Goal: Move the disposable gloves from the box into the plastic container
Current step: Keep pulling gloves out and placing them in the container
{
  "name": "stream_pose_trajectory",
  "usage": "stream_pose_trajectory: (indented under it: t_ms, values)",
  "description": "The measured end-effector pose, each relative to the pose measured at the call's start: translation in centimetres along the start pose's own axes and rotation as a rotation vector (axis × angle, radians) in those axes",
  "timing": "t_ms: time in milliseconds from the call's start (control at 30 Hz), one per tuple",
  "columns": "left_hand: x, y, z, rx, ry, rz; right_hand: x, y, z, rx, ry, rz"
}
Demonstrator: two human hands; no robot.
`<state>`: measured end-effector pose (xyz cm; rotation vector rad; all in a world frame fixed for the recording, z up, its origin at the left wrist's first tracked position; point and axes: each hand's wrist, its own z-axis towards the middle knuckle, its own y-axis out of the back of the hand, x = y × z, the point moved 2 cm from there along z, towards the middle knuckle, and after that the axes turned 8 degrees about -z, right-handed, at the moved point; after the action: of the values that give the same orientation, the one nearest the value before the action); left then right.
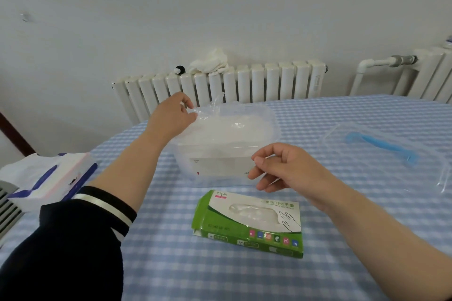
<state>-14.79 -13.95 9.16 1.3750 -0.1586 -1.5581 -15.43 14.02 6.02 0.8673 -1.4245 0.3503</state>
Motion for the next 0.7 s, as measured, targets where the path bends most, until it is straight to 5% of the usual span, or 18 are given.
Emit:
stream_pose_trajectory:
  t_ms: [200, 300, 400, 500, 567, 634, 701]
  values:
    - [-1.1, 1.1, -0.7, 0.393, 0.139, 0.203, -0.5, -0.9, 0.3, 0.024, 0.038, -0.094]
    - [-2.1, 2.2, -1.6, 0.412, 0.145, 0.093, -0.7, -0.6, 0.4, 0.022, 0.059, -0.134]
    - [-2.8, 2.4, -2.8, 0.21, 0.005, 0.084, -1.1, -0.5, 0.6, 0.049, 0.114, -0.324]
    - [-3.9, 1.7, -6.5, -0.29, -0.398, 0.005, -2.1, -1.1, 0.8, 0.132, 0.168, -0.705]
    - [-4.2, 0.2, -9.9, -0.388, -0.62, -0.142, -3.0, -1.7, 1.0, 0.195, 0.188, -0.831]
    - [-3.2, -2.2, -12.6, -0.223, -0.7, -0.203, -3.8, -2.2, 1.4, 0.227, 0.188, -0.836]
    - [-2.0, -4.5, -14.6, 0.031, -0.597, -0.18, -4.5, -2.5, 1.7, 0.253, 0.176, -0.781]
